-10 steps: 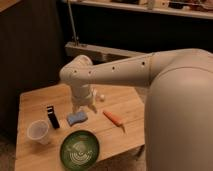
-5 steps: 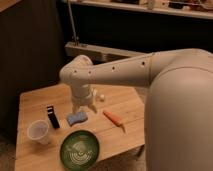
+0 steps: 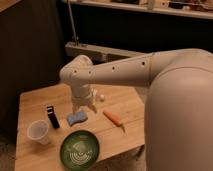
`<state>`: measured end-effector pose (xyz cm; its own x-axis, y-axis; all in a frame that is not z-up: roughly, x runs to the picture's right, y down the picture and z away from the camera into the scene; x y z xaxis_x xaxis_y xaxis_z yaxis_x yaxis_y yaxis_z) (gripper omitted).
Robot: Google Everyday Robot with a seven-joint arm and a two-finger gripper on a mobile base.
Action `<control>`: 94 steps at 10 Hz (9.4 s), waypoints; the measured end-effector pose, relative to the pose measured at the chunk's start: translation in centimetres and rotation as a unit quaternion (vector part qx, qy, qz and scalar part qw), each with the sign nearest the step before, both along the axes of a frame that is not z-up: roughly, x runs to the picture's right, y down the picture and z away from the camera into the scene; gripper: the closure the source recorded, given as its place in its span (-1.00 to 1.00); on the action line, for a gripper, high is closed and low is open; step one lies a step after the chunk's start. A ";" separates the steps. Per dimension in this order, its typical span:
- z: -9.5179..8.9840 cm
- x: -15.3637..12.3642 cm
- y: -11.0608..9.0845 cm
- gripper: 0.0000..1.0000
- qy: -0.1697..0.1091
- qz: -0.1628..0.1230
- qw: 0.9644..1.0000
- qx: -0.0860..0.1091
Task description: Move the arm in a circular motion
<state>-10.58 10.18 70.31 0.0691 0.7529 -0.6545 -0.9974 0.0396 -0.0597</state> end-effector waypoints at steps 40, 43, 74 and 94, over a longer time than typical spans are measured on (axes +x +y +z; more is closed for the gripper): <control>6.5 -6.5 -15.9 -0.30 -0.058 -0.009 0.998 0.032; 8.5 1.4 -15.6 -0.30 0.001 0.066 0.998 0.024; 4.9 -0.8 -13.0 -0.30 -0.017 0.039 0.999 0.008; -6.2 -0.8 -1.9 -0.30 -0.072 0.011 0.997 0.003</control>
